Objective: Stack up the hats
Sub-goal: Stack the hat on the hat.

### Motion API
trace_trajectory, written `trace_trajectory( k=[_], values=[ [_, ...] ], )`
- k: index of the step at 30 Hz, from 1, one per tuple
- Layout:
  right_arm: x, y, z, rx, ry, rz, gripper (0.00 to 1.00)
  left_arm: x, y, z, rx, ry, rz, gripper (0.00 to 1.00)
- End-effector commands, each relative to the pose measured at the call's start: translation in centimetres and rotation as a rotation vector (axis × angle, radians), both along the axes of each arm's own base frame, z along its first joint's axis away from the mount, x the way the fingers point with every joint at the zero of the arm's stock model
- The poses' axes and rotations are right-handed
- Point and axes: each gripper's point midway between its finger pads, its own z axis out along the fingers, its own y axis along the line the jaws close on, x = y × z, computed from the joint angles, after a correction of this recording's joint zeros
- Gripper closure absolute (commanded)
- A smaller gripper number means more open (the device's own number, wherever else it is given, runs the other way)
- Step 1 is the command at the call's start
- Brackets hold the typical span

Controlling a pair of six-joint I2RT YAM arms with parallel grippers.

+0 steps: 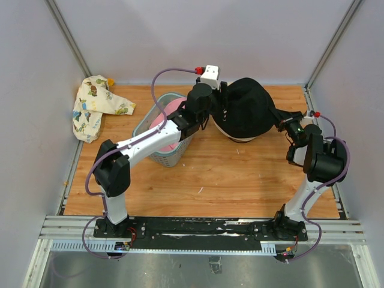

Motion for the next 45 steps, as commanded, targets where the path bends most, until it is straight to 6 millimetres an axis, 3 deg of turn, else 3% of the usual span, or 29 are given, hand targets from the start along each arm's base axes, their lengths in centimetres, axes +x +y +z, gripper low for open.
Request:
trace_trajectory(
  k=[1, 7, 11, 13, 18, 28, 45],
  values=[
    [0.4, -2.1, -0.1, 0.012, -0.012, -0.08, 0.89, 1.2, 0.7, -1.9, 0.003, 0.033, 0.043, 0.37],
    [0.4, -1.8, 1.4, 0.006, -0.044, -0.057, 0.82, 3.3, 0.4, -4.3, -0.006, 0.134, 0.015, 0.35],
    [0.7, -1.6, 1.4, -0.022, -0.031, -0.049, 0.8, 5.1, 0.3, -7.2, -0.058, 0.291, -0.066, 0.32],
    [0.8, -1.6, 1.2, -0.032, -0.017, -0.046, 0.8, 5.9, 0.4, -7.7, -0.125, 0.345, -0.108, 0.32],
    [1.1, -1.7, 0.7, -0.047, 0.006, -0.047, 0.79, 7.4, 1.6, -7.2, -0.265, 0.39, -0.184, 0.31],
    [1.5, -1.5, 0.8, -0.06, 0.002, -0.038, 0.79, 8.3, -0.6, -6.3, -0.334, 0.43, -0.405, 0.33],
    [1.7, -1.4, 1.2, -0.073, -0.004, -0.028, 0.78, 8.3, -3.1, -8.6, -0.401, 0.53, -0.575, 0.41]
  ],
)
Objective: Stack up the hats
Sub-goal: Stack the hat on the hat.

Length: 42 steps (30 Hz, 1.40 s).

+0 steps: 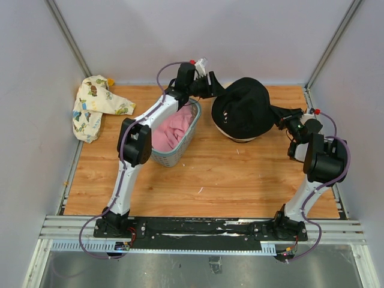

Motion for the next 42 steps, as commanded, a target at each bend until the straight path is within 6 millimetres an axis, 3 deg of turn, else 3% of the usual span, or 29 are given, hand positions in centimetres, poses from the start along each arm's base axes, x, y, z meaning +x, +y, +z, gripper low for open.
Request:
trace_trajectory(
  k=[1, 7, 16, 23, 30, 42],
  values=[
    [0.1, -0.8, 2.1, -0.043, -0.068, -0.008, 0.79, -0.4, -0.7, 1.0, -0.066, 0.0, -0.074, 0.42],
    [0.2, -0.6, 2.3, -0.047, -0.072, -0.005, 0.79, -0.7, -1.0, 0.7, -0.101, 0.023, -0.111, 0.56],
    [0.2, -0.6, 2.8, -0.05, -0.079, -0.009, 0.78, -0.7, -0.3, 0.7, -0.15, 0.045, -0.115, 0.98],
    [0.2, -0.7, 4.3, -0.074, -0.104, -0.009, 0.78, 0.1, 1.7, 1.6, -0.187, 0.051, -0.013, 1.0],
    [0.4, -1.1, 6.3, -0.091, -0.132, -0.012, 0.74, 0.0, 3.6, 4.0, -0.293, 0.055, 0.043, 1.0],
    [0.5, -0.9, 7.9, -0.103, -0.156, 0.001, 0.76, -0.2, 4.4, 5.0, -0.342, 0.076, 0.072, 1.0]
  ],
)
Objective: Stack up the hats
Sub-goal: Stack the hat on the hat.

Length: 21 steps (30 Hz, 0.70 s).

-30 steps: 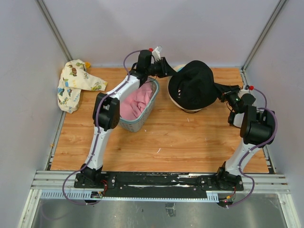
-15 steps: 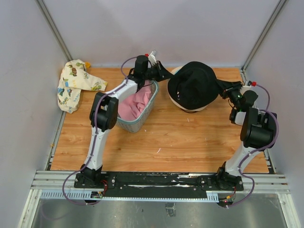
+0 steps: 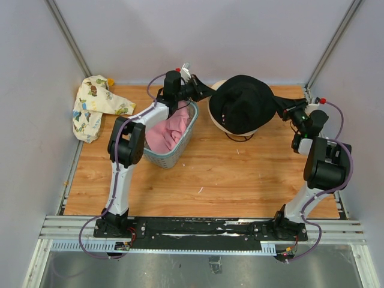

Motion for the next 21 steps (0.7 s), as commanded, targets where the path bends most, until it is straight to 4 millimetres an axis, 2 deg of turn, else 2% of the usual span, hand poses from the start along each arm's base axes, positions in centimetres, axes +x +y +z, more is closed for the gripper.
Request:
trace_trajectory(
  k=[1, 7, 11, 21],
  values=[
    [-0.3, -0.8, 3.2, -0.042, -0.084, -0.005, 0.78, 0.1, 1.2, 4.5, -0.048, -0.077, 0.039, 1.0],
    [0.4, -0.7, 4.4, -0.053, -0.099, 0.004, 0.87, 0.7, 1.2, 3.8, -0.023, -0.061, 0.053, 1.0],
    [1.7, -0.7, 4.8, -0.072, -0.089, 0.008, 0.91, 1.2, 1.3, 2.6, 0.011, -0.045, 0.071, 0.99],
    [5.9, 0.1, 3.3, -0.123, -0.012, 0.005, 0.92, 2.3, 1.0, -1.4, 0.168, -0.008, 0.105, 1.0]
  ],
)
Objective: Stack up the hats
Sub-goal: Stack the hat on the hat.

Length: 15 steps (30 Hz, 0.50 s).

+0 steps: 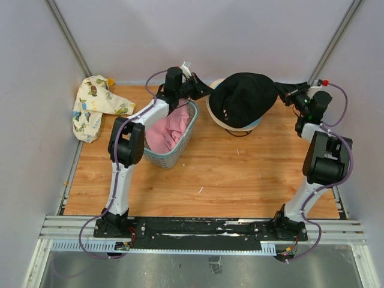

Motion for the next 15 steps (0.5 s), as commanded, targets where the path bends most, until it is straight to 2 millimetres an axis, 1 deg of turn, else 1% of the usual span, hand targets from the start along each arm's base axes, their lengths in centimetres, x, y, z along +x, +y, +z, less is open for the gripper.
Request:
trace_trajectory(
  k=[1, 4, 8, 12, 15],
  values=[
    [2.2, 0.4, -0.9, -0.059, 0.033, -0.018, 0.92, 1.3, 0.1, -0.8, 0.104, -0.031, 0.032, 1.0],
    [3.1, 0.7, -2.2, -0.064, 0.063, -0.016, 0.92, 1.6, -0.3, -2.2, 0.168, -0.022, 0.034, 0.99],
    [4.1, 1.2, -4.4, -0.089, 0.122, -0.014, 0.92, 1.9, -0.9, -3.6, 0.263, -0.021, 0.031, 1.0],
    [4.6, 1.6, -6.8, -0.142, 0.199, -0.026, 0.92, 2.1, -0.9, -5.6, 0.349, 0.0, 0.03, 1.0],
    [4.8, 2.1, -7.8, -0.176, 0.234, -0.022, 0.92, 2.0, -0.8, -7.1, 0.39, 0.019, 0.023, 1.0]
  ],
)
